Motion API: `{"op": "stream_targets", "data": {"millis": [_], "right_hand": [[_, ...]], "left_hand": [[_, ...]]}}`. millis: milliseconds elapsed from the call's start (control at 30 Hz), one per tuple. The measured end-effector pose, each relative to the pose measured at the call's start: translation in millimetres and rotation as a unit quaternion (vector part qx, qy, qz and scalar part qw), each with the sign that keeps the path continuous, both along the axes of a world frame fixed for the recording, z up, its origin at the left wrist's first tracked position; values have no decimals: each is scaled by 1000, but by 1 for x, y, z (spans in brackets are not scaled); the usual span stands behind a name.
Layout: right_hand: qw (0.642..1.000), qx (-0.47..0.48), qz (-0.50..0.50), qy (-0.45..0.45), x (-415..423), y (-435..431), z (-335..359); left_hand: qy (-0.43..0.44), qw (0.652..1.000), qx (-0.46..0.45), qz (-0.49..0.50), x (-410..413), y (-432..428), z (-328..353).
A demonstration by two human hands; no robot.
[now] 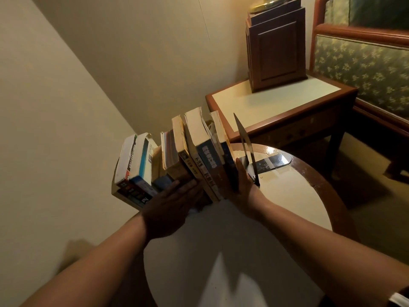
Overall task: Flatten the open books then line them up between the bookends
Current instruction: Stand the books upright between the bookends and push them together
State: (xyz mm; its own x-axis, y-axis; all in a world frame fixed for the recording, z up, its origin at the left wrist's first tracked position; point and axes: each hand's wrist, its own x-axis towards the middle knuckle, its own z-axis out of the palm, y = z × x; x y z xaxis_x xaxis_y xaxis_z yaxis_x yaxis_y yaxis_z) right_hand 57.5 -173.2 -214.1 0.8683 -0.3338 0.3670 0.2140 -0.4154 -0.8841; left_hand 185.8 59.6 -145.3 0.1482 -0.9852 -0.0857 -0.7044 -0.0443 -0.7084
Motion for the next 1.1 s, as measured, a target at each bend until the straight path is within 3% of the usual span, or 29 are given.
{"op": "stream_targets", "data": {"millis": [200, 600, 800, 900, 1100], "right_hand": [[998, -37, -40, -18, 12, 3, -10], [996, -60, -70, 14, 21, -1, -32], [996, -48, -69, 27, 21, 0, -29], [996, -48, -61, 31, 19, -4, -21], [997, -74, -24, 6, 13, -9, -6]], "left_hand": [[-52, 996, 73, 2, 17, 14, -9], [-126, 986, 27, -105, 40, 15, -19], [-153, 983, 41, -96, 39, 15, -16], [-141, 985, 38, -86, 35, 15, -12], [-34, 995, 4, -96, 8, 7, -12]]}}
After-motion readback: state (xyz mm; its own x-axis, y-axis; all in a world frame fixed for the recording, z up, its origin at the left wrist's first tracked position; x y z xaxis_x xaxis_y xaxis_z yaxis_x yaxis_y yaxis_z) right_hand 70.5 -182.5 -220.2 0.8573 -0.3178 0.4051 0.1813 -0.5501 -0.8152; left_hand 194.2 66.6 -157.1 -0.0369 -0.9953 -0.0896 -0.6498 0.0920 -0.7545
